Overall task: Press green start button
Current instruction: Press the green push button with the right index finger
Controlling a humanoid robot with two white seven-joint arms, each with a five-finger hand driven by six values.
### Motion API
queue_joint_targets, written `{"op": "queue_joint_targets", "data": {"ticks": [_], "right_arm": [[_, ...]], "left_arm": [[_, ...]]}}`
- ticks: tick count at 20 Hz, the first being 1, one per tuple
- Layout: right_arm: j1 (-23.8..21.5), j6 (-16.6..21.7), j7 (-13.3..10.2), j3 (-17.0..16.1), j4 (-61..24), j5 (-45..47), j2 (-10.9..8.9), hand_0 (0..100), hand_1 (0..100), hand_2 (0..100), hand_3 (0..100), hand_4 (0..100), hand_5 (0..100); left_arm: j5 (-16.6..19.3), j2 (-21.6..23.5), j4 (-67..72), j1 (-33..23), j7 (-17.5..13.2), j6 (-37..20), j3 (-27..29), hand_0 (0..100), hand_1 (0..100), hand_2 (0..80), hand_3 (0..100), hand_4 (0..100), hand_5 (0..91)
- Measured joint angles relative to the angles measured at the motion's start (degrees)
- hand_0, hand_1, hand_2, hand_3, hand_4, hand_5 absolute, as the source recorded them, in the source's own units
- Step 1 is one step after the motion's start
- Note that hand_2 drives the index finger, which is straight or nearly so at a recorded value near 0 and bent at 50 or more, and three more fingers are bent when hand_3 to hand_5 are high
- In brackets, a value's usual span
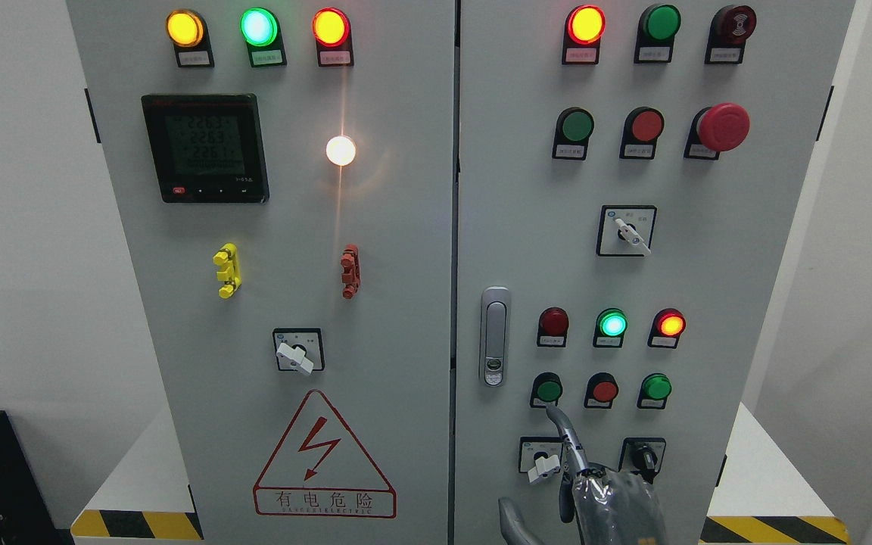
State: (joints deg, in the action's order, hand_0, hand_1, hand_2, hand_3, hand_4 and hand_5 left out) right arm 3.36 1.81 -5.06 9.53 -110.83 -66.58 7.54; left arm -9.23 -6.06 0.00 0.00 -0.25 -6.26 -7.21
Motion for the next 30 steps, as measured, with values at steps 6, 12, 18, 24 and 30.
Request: {"op": "queue_joint_targets", "data": {"ticks": [6, 12, 18, 24, 30], "right_arm": [[1.6, 0.2, 0.0, -0.8, 2.3, 0.1, 0.01, 28, 32, 0, 96, 93, 100], [2.9, 1.1, -0.2, -1.9, 4.6, 0.2, 0.01, 28, 32, 0, 96, 93, 100], [4.3, 1.1, -0.5, -2.7, 6.7, 0.4, 0.01, 28, 32, 0, 96, 93, 100], [5.3, 1.1, -0.5, -3.2, 8.6, 0.4, 0.02, 28, 32, 0, 97, 93, 100], [6.5, 1.2, -0.7, -3.5, 10.1, 0.5, 0.05, 28, 32, 0, 97, 93, 100]], "left_arm": [[0.0, 0.0, 0.0, 0.0, 0.0, 0.0, 0.0, 12, 56, 0.0, 0, 0, 0.0], [0.0, 0.0, 0.0, 0.0, 0.0, 0.0, 0.0, 12, 56, 0.0, 0, 0, 0.0], [0.0, 0.0, 0.0, 0.0, 0.0, 0.0, 0.0, 12, 56, 0.0, 0, 0, 0.0], [0.0, 0.0, 0.0, 0.0, 0.0, 0.0, 0.0, 12, 56, 0.0, 0, 0, 0.0], [0.0, 0.0, 0.0, 0.0, 0.0, 0.0, 0.0, 12, 56, 0.0, 0, 0, 0.0]]}}
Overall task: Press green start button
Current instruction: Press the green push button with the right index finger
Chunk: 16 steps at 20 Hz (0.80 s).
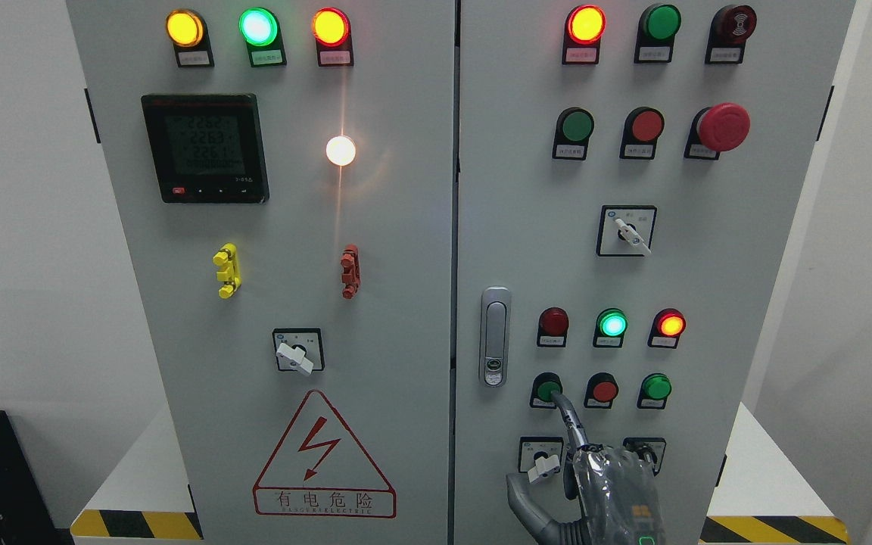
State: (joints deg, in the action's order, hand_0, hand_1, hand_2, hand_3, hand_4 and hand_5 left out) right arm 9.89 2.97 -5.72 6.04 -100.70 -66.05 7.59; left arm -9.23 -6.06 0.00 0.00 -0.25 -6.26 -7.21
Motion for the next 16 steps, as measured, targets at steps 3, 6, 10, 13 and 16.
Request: {"op": "queue_joint_targets", "data": {"ticks": [3, 6, 10, 13, 16], "right_arm": [[0.5, 0.1, -0.1, -0.1, 0.7, 0.0, 0.02, 28, 32, 0, 97, 93, 100], [0.9, 0.1, -0.4, -0.1, 1.4, 0.0, 0.03, 28, 32, 0, 97, 93, 100], [1.1, 0.1, -0.5, -0.2, 1.9, 0.0, 0.04, 28, 32, 0, 97, 92, 100], [1.3, 0.1, -0.2, -0.2, 2.1, 0.0, 0.04, 28, 32, 0, 97, 92, 100], [1.3, 0.0, 0.0, -0.3, 2.1, 0.0, 0.05, 28, 33, 0, 97, 92, 100]], "left_arm": [[0.0, 0.0, 0.0, 0.0, 0.0, 0.0, 0.0, 12, 56, 0.0, 0, 0, 0.0], [0.0, 0.0, 0.0, 0.0, 0.0, 0.0, 0.0, 12, 56, 0.0, 0, 0, 0.0], [0.0, 0.0, 0.0, 0.0, 0.0, 0.0, 0.0, 12, 56, 0.0, 0, 0, 0.0], [0.0, 0.0, 0.0, 0.0, 0.0, 0.0, 0.0, 12, 56, 0.0, 0, 0, 0.0], [0.0, 0.0, 0.0, 0.0, 0.0, 0.0, 0.0, 12, 56, 0.0, 0, 0, 0.0]]}}
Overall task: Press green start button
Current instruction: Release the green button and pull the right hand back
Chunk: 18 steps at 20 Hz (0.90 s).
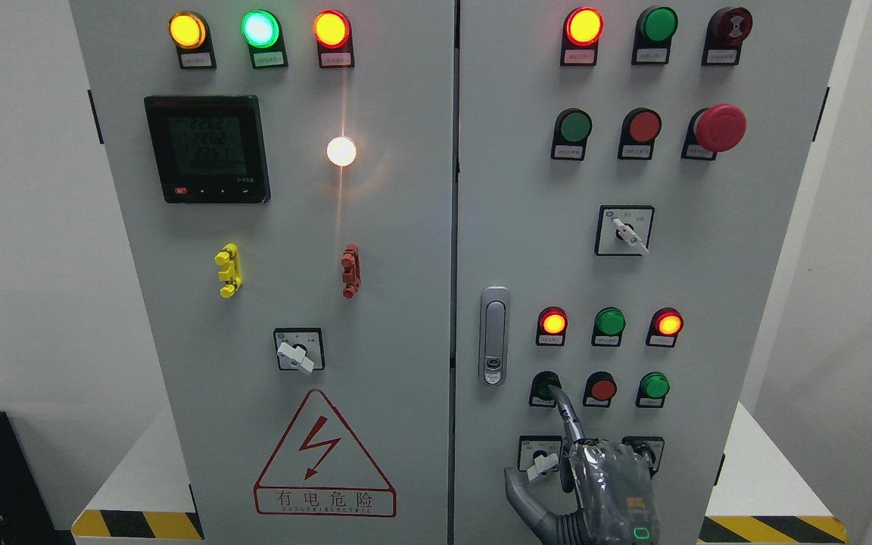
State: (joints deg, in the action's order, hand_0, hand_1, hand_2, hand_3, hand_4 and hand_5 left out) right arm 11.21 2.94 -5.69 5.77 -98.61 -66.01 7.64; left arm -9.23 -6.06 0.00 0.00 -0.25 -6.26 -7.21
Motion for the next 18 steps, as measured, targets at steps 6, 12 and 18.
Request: {"op": "queue_joint_targets", "data": {"ticks": [6, 12, 18], "right_arm": [[0.1, -0.1, 0.1, 0.0, 0.0, 0.0, 0.01, 28, 33, 0, 97, 92, 100], [-0.1, 0.7, 0.2, -0.1, 0.0, 0.0, 0.01, 28, 33, 0, 97, 92, 100], [-0.6, 1.9, 0.0, -0.1, 0.6, 0.0, 0.03, 29, 34, 0, 97, 92, 100]], "left_arm": [[0.0, 0.0, 0.0, 0.0, 0.0, 0.0, 0.0, 12, 56, 0.0, 0, 0, 0.0], [0.0, 0.0, 0.0, 0.0, 0.0, 0.0, 0.0, 12, 56, 0.0, 0, 0, 0.0], [0.0, 0.0, 0.0, 0.0, 0.0, 0.0, 0.0, 12, 56, 0.0, 0, 0, 0.0]]}}
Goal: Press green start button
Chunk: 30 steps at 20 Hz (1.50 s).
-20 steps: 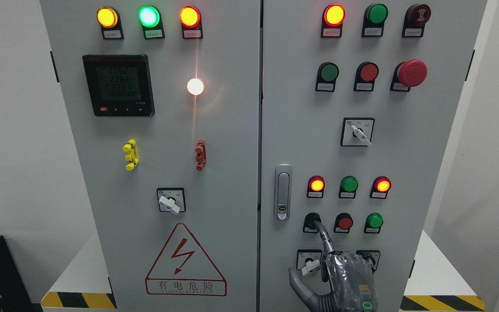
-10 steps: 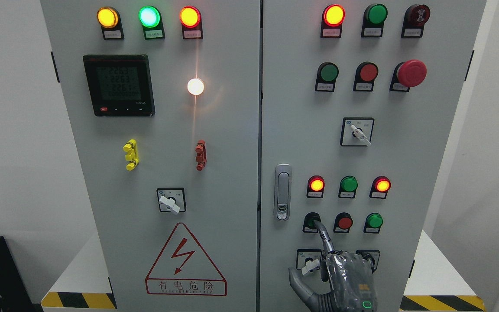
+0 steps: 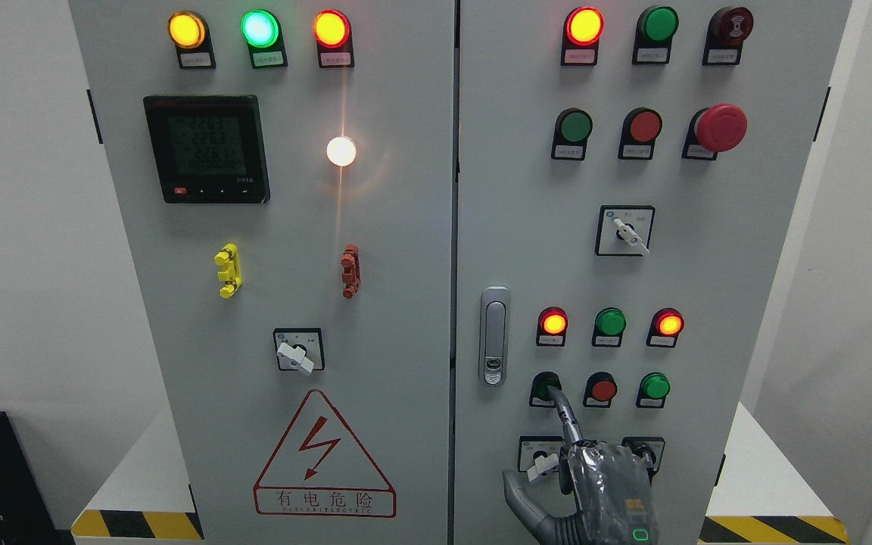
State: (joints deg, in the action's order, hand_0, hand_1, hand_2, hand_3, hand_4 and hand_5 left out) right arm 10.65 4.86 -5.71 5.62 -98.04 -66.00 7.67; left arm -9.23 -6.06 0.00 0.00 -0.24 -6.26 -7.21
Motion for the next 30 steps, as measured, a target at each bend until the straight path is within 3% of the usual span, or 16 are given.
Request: {"op": "queue_joint_targets", "data": {"ticks": [22, 30], "right_arm": [[-3.3, 2.9, -1.5, -0.3, -5.1, 0.2, 0.02, 31, 35, 0, 98, 93, 100], [-6.0, 3.1, -1.6, -0.3, -8.2, 2.6, 0.00, 37, 35, 2, 96, 90, 100]], "left_arm": [[0.0, 0.0, 0.0, 0.0, 0.0, 0.0, 0.0, 12, 56, 0.0, 0, 0, 0.0], [0.0, 0.0, 0.0, 0.0, 0.0, 0.0, 0.0, 12, 56, 0.0, 0, 0, 0.0]]}}
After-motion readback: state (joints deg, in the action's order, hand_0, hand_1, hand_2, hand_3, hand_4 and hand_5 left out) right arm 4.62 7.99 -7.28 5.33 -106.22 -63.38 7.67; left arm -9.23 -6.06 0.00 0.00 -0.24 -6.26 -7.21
